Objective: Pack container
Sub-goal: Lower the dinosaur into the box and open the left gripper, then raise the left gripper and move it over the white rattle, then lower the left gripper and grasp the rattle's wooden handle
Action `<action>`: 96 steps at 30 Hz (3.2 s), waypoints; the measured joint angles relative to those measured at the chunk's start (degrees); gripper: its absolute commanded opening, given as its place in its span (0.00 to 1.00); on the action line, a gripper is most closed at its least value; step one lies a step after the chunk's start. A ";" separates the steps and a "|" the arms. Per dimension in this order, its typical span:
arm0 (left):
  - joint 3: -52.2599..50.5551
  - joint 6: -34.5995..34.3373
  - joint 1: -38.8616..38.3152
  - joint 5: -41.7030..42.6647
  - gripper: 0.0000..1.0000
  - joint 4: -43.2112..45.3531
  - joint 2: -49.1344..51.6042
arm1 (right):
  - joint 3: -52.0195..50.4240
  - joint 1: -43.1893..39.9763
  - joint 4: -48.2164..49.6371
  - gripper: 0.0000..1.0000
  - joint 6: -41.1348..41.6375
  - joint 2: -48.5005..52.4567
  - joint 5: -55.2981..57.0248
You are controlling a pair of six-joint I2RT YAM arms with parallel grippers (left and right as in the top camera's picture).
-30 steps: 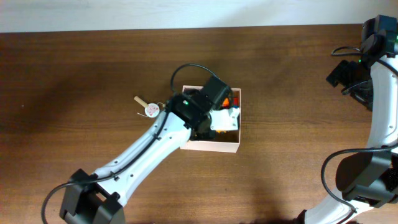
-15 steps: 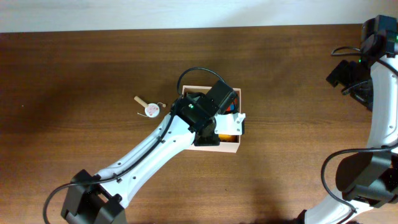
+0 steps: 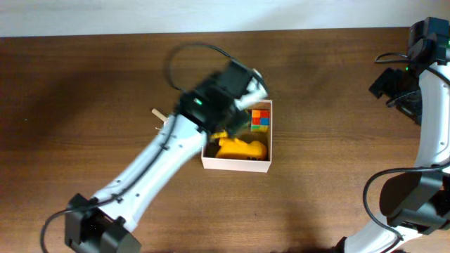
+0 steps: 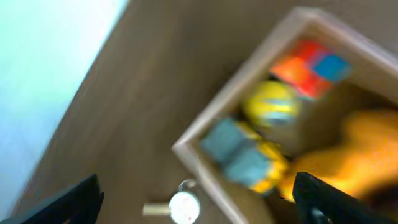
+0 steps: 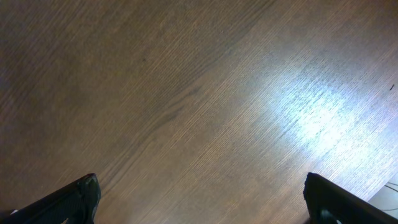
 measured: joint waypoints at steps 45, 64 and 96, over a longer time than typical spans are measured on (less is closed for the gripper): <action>-0.15 -73.22 26.47 9.31 0.99 -1.16 23.28 | 0.00 0.00 0.00 0.99 -0.02 0.00 0.00; -0.13 -73.59 29.07 15.80 0.90 -0.98 25.79 | 0.00 0.00 0.00 0.99 -0.02 0.00 0.00; -0.15 -69.51 29.59 15.56 0.10 -5.29 25.81 | 0.00 0.00 0.00 0.99 -0.02 -0.02 0.00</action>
